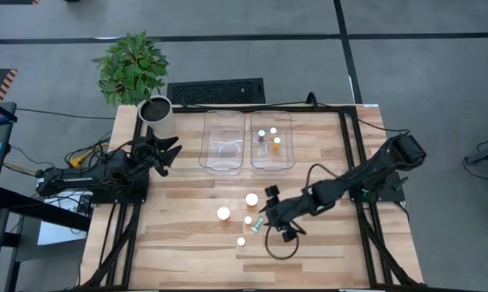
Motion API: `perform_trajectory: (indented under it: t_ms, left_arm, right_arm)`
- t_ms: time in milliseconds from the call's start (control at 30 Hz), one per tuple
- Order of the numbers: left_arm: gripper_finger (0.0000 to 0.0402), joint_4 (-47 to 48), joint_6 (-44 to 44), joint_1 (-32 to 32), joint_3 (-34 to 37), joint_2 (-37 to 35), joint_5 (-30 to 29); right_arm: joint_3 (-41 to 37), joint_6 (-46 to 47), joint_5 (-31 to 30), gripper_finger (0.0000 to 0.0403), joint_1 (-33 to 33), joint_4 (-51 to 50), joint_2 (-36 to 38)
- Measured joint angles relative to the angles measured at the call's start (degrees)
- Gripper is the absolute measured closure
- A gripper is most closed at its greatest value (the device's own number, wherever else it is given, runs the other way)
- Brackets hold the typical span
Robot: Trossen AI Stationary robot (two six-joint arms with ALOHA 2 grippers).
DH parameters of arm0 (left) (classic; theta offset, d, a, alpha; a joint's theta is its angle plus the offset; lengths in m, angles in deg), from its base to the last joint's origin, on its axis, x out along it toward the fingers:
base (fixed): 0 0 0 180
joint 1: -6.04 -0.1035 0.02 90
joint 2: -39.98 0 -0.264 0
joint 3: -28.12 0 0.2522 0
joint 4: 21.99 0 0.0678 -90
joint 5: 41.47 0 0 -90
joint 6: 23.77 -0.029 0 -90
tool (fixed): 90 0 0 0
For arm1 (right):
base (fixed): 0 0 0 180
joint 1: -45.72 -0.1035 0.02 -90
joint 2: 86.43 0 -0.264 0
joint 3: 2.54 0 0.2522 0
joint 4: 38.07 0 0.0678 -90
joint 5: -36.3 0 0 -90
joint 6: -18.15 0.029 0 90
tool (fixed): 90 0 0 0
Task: Pick and place medicine bottles into bin by pill shape (circle, oval)
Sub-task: Put the green tablet bottle into the right transparent bin
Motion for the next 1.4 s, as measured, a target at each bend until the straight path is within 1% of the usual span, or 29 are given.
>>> perform_trajectory:
  t_ms: [200, 300, 500, 633, 867, 1000, 1200, 1400]
  left_arm:
    - [0.0162, 0.3, 0.0, 0.0, 0.0, 0.0, 0.0]
    - [0.0161, 1.0, 0.1, 0.0, 0.0, 0.0, 0.0]
    - [0.0161, 1.7, 0.2, 0.0, 0.0, 0.0, 0.0]
    - [0.0161, 1.9, 0.2, 0.0, 0.0, 0.0, 0.0]
    - [0.0162, 2.5, 0.2, 0.0, 0.0, 0.0, 0.0]
    - [0.0161, 2.6, 0.2, 0.0, 0.0, 0.0, 0.0]
    - [0.0161, 2.7, 0.2, 0.0, 0.0, 0.0, 0.0]
    - [0.0161, 2.6, 0.1, 0.0, 0.0, 0.0, 0.0]
  right_arm:
    - [6.7, -2.5, 0.0, 0.0196, -1.9, -1.9, -7.4]
    - [9.0, -2.7, 0.0, 0.0197, -2.5, -3.5, -10.9]
    - [11.7, -2.2, 0.1, 0.0195, -3.1, -6.3, -15.4]
    - [12.9, -2.4, 0.1, 0.0197, -3.4, -6.9, -16.7]
    - [12.8, -2.9, 0.1, 0.0194, -2.7, -7.5, -16.7]
    - [12.8, -3.8, 0.2, 0.0194, -2.5, -7.2, -16.8]
    - [13.2, -4.2, 1.7, 0.0197, -2.5, -5.4, -19.0]
    - [13.1, -4.2, 1.7, 0.0195, -2.3, -5.5, -19.8]
